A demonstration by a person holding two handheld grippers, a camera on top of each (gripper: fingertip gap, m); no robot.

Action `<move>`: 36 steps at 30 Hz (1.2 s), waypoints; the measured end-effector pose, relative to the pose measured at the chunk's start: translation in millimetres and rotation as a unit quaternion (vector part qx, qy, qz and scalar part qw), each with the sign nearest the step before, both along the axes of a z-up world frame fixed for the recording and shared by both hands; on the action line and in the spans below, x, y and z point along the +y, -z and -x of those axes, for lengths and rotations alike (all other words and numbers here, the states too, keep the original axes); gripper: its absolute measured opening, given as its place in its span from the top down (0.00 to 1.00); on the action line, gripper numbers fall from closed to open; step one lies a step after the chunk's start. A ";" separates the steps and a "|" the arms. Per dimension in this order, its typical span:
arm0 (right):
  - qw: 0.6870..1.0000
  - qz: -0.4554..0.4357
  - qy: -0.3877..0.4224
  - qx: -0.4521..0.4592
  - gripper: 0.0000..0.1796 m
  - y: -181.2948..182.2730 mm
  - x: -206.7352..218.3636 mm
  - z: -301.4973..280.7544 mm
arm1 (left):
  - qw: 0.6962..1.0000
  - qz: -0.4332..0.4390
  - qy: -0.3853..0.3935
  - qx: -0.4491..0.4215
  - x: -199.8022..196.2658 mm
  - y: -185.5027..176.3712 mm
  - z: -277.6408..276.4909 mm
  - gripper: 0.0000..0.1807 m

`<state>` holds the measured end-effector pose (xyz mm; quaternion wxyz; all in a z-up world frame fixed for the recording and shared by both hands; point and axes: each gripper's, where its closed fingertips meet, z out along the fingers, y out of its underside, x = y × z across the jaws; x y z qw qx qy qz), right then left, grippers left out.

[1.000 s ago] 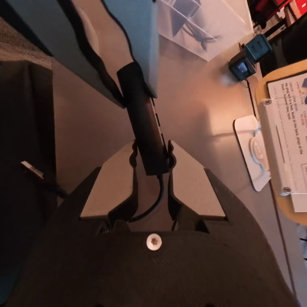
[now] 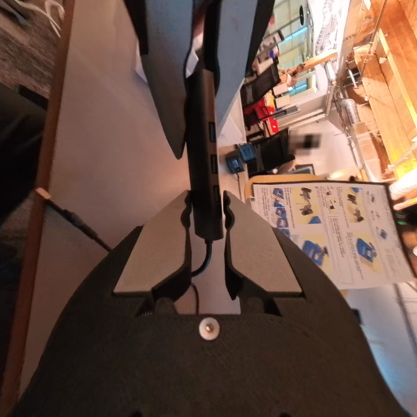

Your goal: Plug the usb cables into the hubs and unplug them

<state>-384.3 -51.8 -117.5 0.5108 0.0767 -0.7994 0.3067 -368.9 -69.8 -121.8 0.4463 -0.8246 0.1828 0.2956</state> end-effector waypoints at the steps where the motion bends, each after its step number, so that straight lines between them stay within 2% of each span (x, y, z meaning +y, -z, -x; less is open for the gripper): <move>1: 1.000 0.009 -0.014 -0.018 0.87 0.0 -1.5 -4.4 | 0.999 0.000 0.007 0.038 -0.5 -2.1 -3.4 0.93; 3: 0.998 0.019 -0.032 -0.042 0.90 -0.1 -2.1 -10.6 | 0.998 0.000 0.011 0.059 -0.1 -4.6 -7.9 0.92; 8: 0.999 -0.011 -0.017 -0.047 0.92 5.1 1.9 -10.4 | 0.999 -0.012 0.023 0.020 5.1 -4.5 -15.6 0.92; 16: 0.999 0.020 -0.008 -0.042 0.91 -8.9 9.4 -7.5 | 0.996 -0.021 -0.020 0.084 15.6 -18.0 -10.4 0.93; 20: 0.995 0.077 0.037 -0.058 0.90 -32.1 43.0 1.2 | 0.981 0.016 -0.098 0.166 -2.3 -24.5 14.0 0.93; 22: 0.985 0.128 0.088 -0.069 0.95 -48.2 71.3 12.6 | 0.978 0.014 -0.112 0.174 -8.2 -26.7 20.4 0.92; 24: 0.968 0.171 0.153 -0.101 0.89 -52.2 101.8 26.8 | 0.977 0.001 -0.122 0.176 -10.5 -29.2 27.1 0.93; 27: 0.928 0.181 0.274 -0.177 0.80 -24.8 145.4 46.2 | 0.949 0.007 -0.195 0.247 -32.7 -41.8 54.7 0.92; 29: 0.902 0.151 0.347 -0.206 0.82 0.5 170.5 54.7 | 0.926 0.015 -0.245 0.287 -52.8 -51.1 70.2 0.92; 32: 0.876 0.138 0.395 -0.241 0.89 29.3 182.9 64.7 | 0.929 0.019 -0.251 0.273 -60.0 -45.8 76.7 0.92; 36: 0.845 0.156 0.436 -0.265 0.89 63.6 188.0 86.8 | 0.933 0.036 -0.246 0.259 -58.4 -28.0 86.2 0.93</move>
